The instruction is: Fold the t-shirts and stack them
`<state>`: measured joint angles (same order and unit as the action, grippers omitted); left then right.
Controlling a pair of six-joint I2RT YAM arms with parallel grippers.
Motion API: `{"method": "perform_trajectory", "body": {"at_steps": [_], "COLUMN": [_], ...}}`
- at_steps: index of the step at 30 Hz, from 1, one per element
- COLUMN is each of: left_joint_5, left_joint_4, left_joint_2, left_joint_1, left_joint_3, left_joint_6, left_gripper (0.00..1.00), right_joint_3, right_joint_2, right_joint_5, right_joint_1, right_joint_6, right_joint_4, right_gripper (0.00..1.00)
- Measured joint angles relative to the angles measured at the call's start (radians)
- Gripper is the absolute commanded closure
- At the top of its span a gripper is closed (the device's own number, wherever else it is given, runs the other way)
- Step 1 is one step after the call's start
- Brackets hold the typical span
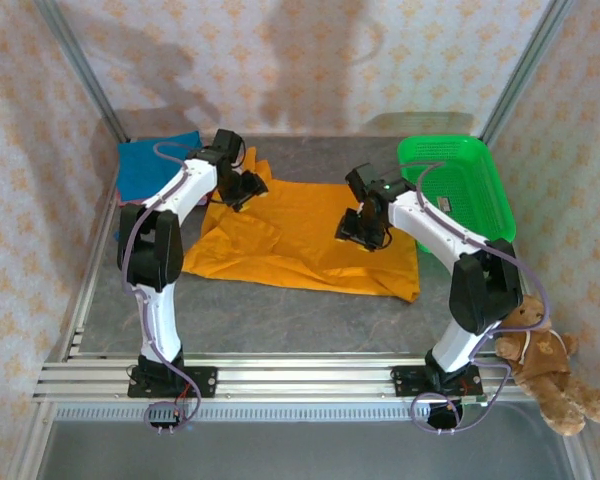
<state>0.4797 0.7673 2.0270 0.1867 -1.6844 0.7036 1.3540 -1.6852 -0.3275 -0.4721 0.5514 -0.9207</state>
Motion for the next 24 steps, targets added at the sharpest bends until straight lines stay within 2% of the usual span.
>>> {"method": "perform_trajectory", "body": {"at_steps": [6, 9, 24], "left_joint_5": [-0.043, -0.047, -0.074], "left_joint_4": [0.024, 0.020, -0.016], "left_joint_2": [-0.027, -0.027, -0.027], "left_joint_1": [0.091, 0.124, 0.136], "left_joint_3": [0.100, 0.157, 0.229], "left_joint_6": [-0.024, -0.023, -0.020], "left_gripper": [0.48, 0.47, 0.47], "right_joint_3": [-0.109, -0.190, -0.372], "right_joint_2": [0.019, 0.060, 0.191], "right_joint_5": [0.145, 0.168, 0.325], "right_joint_1": [0.023, 0.055, 0.182], "right_joint_6": [-0.003, -0.002, 0.001], "right_joint_4": [-0.076, -0.075, -0.044], "right_gripper": [0.52, 0.52, 0.66]}}
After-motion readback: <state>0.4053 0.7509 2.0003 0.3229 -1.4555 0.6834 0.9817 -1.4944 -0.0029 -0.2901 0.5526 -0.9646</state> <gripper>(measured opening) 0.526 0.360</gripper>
